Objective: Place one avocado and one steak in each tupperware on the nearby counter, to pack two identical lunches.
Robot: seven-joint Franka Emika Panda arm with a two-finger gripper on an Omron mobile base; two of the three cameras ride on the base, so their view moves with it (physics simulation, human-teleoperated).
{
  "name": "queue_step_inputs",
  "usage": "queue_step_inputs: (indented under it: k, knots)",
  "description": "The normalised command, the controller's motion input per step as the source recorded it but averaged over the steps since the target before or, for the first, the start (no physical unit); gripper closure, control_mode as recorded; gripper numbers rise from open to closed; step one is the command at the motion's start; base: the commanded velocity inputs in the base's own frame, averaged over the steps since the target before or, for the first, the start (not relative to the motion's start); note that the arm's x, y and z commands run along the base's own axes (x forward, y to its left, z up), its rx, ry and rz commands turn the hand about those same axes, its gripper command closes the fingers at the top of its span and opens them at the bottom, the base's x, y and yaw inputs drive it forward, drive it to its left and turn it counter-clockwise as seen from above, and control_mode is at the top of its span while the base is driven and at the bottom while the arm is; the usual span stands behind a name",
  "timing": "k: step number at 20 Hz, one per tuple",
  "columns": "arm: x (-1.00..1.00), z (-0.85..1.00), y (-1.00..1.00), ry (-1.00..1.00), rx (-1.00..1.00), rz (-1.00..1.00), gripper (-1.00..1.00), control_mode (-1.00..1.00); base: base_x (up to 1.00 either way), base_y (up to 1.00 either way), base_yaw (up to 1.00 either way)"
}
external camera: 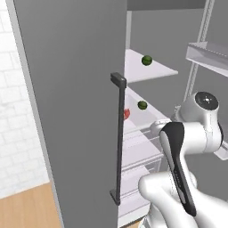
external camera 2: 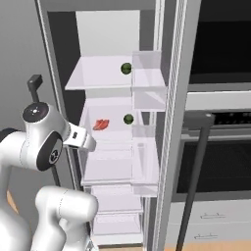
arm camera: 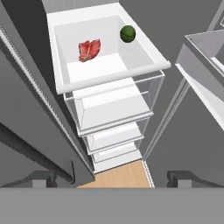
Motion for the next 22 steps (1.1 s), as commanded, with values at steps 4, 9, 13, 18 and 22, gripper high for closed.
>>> queue_step_inputs:
  k: [4,9,13,18,22]
  knots:
    - [0.0,0.0,0.0,0.0,0.0,0.0,-1.0,1.0,0.46,-0.14,-0.06]
    - [0.0,0.0,0.0,0.0,0.0,0.0,-1.0,1.0,0.36,-0.26,0.0]
    - [0.0,0.0,0.0,0.0,0.0,0.0,-1.0,1.0,0.28,-0.2,0.0]
    - [0.0,0.0,0.0,0.0,0.0,0.0,-1.0,1.0,0.03,0.0,0.0]
    - [0.0,0.0,0.0,0.0,0.0,0.0,-1.0,1.0,0.0,0.0,0.0]
